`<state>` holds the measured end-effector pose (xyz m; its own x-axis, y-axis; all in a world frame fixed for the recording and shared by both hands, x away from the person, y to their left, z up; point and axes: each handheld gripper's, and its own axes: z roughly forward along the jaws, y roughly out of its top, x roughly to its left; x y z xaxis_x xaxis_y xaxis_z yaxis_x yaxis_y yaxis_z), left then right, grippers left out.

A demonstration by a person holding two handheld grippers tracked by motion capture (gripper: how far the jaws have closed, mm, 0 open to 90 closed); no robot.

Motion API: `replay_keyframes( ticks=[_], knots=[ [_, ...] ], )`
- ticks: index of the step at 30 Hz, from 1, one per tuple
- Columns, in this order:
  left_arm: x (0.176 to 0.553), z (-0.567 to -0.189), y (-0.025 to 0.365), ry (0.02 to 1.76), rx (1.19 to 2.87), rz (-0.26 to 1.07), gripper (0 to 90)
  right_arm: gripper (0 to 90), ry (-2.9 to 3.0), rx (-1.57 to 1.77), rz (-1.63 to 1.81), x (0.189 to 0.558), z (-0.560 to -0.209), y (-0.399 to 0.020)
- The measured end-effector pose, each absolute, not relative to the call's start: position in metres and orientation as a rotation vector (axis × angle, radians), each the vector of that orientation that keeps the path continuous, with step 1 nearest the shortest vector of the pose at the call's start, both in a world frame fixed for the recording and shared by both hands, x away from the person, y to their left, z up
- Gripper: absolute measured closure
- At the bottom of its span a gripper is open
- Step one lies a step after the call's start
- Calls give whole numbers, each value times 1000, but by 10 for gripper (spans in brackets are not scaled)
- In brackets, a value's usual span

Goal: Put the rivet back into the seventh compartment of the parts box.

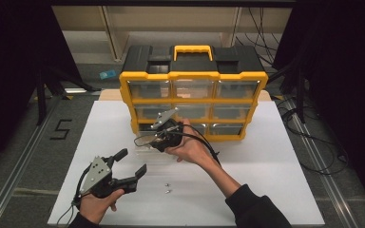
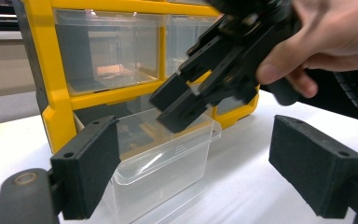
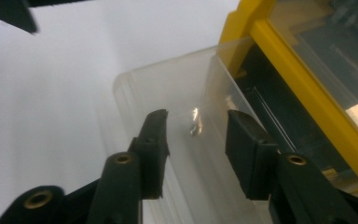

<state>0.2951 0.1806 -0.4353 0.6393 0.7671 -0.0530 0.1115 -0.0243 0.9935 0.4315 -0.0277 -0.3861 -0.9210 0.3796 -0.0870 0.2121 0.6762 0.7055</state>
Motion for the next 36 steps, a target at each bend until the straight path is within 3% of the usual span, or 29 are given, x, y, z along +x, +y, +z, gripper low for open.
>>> replay_keyframes(
  ticks=[4, 9, 21, 36],
  knots=[
    [295, -435, 181, 768, 1526, 611, 158, 439, 2637, 436, 1133, 420, -376, -37],
    [293, -435, 180, 790, 1527, 595, 158, 378, 2639, 377, 1173, 393, -371, -61],
    [295, -435, 181, 772, 1521, 613, 158, 329, 2762, 256, 1026, 361, -396, -73],
    [295, -434, 181, 775, 1516, 618, 158, 348, 2891, 180, 779, 363, -440, -55]
  ],
)
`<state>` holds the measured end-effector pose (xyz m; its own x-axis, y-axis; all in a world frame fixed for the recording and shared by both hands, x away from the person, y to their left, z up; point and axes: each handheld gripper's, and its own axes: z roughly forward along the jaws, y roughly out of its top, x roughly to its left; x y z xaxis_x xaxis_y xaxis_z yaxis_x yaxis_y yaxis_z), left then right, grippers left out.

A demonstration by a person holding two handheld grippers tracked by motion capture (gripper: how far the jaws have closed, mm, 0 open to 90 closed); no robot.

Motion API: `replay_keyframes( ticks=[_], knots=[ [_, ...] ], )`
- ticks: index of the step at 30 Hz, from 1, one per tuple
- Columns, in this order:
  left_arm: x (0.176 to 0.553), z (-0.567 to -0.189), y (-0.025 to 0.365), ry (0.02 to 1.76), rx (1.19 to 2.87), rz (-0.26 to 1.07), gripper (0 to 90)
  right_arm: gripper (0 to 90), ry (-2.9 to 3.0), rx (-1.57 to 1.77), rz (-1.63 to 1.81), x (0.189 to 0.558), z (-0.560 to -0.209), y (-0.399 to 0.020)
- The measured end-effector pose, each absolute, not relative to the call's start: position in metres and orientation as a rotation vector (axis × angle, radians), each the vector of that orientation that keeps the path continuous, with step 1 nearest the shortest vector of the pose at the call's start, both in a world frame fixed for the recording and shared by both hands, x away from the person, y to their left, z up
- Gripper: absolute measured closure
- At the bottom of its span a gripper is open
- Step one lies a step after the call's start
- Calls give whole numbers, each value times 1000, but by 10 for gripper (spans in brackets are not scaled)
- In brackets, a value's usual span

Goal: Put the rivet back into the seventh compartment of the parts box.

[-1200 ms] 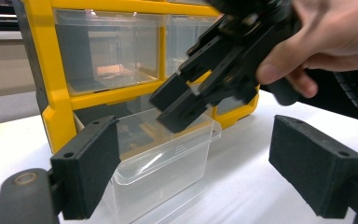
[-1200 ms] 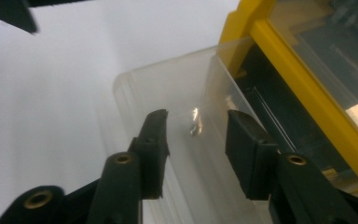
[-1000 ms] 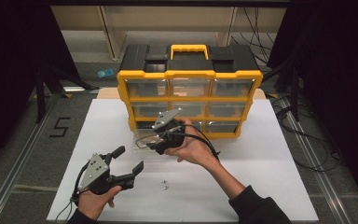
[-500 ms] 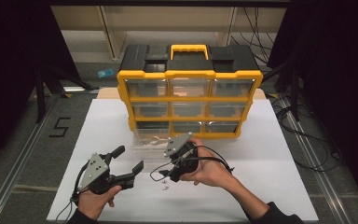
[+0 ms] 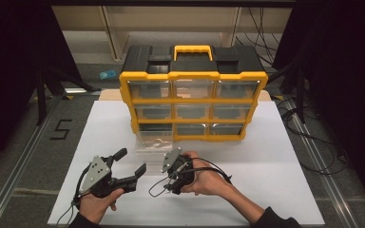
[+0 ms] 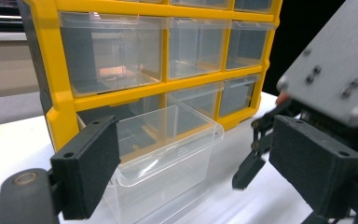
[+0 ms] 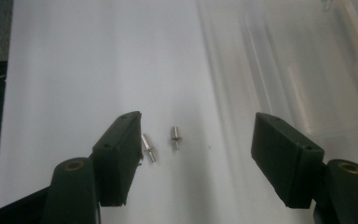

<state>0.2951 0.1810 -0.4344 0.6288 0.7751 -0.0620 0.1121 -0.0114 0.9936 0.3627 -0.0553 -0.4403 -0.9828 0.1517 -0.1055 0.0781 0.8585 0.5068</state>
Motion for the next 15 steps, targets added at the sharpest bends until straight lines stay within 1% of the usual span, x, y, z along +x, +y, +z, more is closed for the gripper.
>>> replay_keyframes(
  ticks=[3, 6, 7, 8, 10, 12, 13, 15],
  knots=[
    [295, -434, 181, 777, 1514, 617, 158, 361, 2906, 164, 760, 365, -447, -50],
    [295, -434, 181, 779, 1515, 618, 158, 396, 2932, 166, 736, 366, -453, -45],
    [295, -435, 181, 779, 1515, 617, 158, 414, 2946, 191, 719, 366, -455, -44],
    [295, -434, 181, 779, 1514, 618, 158, 450, 2961, 174, 694, 368, -458, -44],
    [295, -434, 181, 781, 1512, 618, 158, 470, 2966, 194, 672, 370, -461, -43],
    [295, -434, 181, 780, 1516, 618, 158, 524, 2980, 203, 666, 373, -462, -43],
    [295, -434, 181, 779, 1514, 619, 158, 588, 2984, 195, 660, 376, -464, -43],
    [295, -434, 181, 781, 1511, 618, 158, 597, 2989, 235, 644, 375, -464, -43]
  ],
)
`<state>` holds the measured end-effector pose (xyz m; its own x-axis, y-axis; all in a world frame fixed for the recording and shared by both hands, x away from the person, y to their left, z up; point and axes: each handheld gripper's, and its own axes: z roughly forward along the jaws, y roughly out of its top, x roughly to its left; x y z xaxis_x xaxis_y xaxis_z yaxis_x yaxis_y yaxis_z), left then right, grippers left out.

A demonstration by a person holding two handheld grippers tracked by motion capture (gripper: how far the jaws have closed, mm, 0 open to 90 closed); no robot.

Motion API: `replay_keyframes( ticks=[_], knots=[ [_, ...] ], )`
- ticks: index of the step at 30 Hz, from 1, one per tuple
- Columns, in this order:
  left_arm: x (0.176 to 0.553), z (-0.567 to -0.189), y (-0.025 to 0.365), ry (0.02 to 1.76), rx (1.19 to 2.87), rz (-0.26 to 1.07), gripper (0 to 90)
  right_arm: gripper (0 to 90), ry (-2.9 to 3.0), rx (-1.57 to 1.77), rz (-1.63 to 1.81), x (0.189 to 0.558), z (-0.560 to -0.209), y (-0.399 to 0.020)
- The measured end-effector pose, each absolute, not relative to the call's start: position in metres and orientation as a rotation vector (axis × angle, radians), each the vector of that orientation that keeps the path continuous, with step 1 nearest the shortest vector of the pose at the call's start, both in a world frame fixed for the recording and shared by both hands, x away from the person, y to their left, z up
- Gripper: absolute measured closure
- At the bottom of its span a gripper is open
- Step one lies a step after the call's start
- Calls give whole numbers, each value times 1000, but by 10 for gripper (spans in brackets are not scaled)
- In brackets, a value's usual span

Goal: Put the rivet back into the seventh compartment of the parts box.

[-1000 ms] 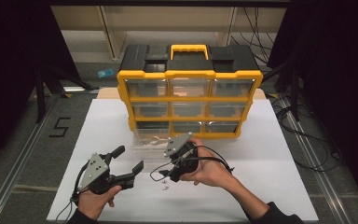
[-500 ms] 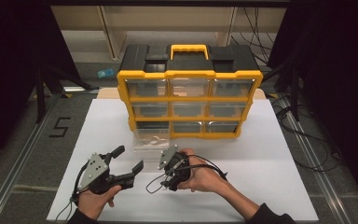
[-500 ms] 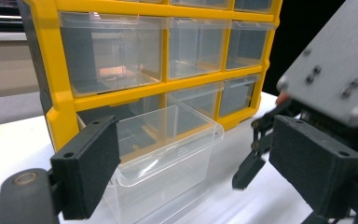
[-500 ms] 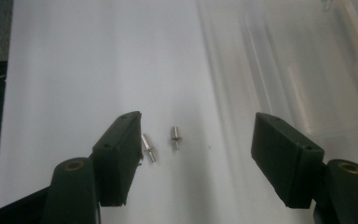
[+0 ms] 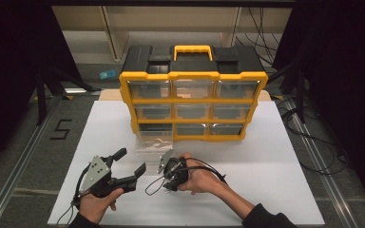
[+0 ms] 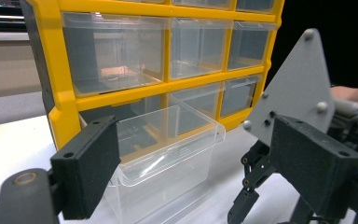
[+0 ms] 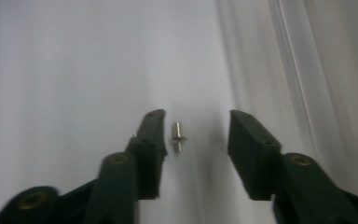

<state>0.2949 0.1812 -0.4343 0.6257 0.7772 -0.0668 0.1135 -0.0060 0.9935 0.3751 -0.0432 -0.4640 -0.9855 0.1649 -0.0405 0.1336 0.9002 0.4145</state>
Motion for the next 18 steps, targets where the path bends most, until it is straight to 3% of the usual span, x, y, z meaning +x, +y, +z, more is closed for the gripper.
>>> replay_keyframes(
  ticks=[11, 18],
  knots=[
    [295, -434, 181, 780, 1511, 619, 158, 808, 3035, 200, 650, 380, -469, -40],
    [295, -434, 182, 781, 1512, 617, 158, 828, 3031, 259, 655, 381, -465, -40]
  ],
)
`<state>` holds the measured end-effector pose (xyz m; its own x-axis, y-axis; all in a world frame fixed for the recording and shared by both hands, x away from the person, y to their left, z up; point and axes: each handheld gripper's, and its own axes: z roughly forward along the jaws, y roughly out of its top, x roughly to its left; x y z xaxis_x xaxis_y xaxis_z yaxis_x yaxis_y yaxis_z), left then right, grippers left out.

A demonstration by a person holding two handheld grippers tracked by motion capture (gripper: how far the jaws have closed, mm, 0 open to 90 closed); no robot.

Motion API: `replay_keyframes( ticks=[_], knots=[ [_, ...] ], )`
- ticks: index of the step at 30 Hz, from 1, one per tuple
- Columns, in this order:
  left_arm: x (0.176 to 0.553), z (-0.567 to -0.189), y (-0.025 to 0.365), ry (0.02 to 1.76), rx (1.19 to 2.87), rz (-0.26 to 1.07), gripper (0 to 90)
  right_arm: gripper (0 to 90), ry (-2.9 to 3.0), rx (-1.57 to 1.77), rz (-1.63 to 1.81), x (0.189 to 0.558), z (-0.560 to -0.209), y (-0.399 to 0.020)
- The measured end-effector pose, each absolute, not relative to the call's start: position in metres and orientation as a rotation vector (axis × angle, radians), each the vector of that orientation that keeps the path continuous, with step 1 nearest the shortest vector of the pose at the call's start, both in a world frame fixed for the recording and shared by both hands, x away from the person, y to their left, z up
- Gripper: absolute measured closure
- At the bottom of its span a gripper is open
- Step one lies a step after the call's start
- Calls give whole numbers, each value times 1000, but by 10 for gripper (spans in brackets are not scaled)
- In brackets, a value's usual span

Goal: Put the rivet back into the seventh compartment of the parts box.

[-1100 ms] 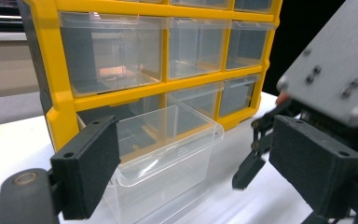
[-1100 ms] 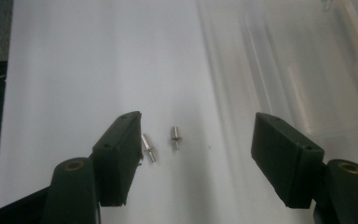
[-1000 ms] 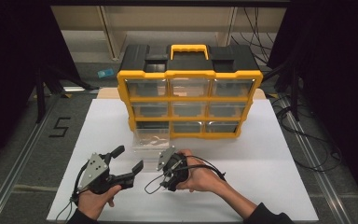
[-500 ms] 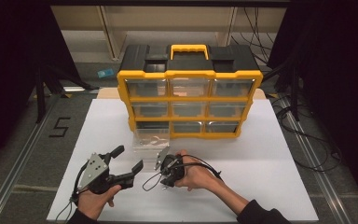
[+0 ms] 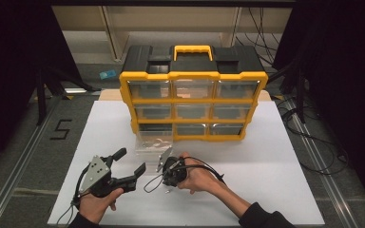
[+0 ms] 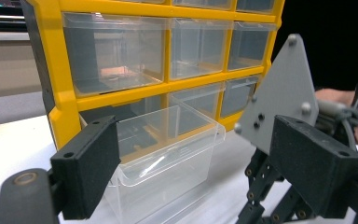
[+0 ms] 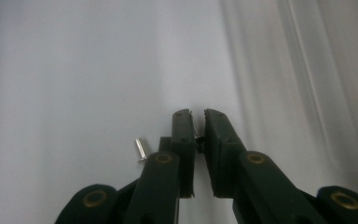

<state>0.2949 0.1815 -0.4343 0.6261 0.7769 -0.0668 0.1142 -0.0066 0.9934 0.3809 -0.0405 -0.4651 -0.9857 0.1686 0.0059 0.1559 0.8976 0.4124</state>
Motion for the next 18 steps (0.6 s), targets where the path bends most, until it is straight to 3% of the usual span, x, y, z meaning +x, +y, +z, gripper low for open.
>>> replay_keyframes(
  ticks=[18],
  knots=[
    [294, -434, 182, 785, 1509, 619, 158, 828, 2883, 219, 918, 378, -411, -55]
  ],
)
